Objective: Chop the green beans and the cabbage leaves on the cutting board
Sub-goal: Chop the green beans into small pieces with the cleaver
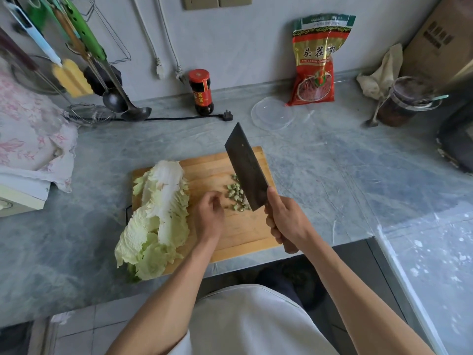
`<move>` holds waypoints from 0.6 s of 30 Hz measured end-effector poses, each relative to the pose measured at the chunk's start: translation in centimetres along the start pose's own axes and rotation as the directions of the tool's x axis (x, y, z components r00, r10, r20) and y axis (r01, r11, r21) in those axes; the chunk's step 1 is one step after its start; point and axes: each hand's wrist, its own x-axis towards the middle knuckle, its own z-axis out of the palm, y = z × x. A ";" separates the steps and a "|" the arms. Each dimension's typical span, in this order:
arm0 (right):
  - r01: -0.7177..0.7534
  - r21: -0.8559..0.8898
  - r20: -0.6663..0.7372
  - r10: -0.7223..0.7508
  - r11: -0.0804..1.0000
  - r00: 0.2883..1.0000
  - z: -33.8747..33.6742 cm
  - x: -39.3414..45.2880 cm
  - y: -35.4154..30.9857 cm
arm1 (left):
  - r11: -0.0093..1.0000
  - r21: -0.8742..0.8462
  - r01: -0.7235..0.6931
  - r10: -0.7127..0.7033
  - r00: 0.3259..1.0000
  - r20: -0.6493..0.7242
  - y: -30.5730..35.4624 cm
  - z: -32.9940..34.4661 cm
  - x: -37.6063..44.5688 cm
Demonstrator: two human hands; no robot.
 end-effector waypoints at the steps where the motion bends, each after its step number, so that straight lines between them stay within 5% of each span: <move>1: -0.010 -0.004 0.027 0.010 1.000 1.000 -0.2 -0.2 0.0 | 0.999 -0.017 0.030 -0.030 0.999 -0.027 0.0 -0.3 0.0; 9: -0.199 -0.010 0.282 0.194 0.980 0.940 2.9 -0.5 1.2 | 0.995 -0.099 0.018 -0.033 0.987 -0.158 0.2 -3.0 -0.3; 18: -0.280 0.082 0.196 0.260 0.957 0.946 -0.2 1.8 2.4 | 0.998 -0.063 -0.002 0.001 1.000 -0.024 -0.2 -3.2 -0.8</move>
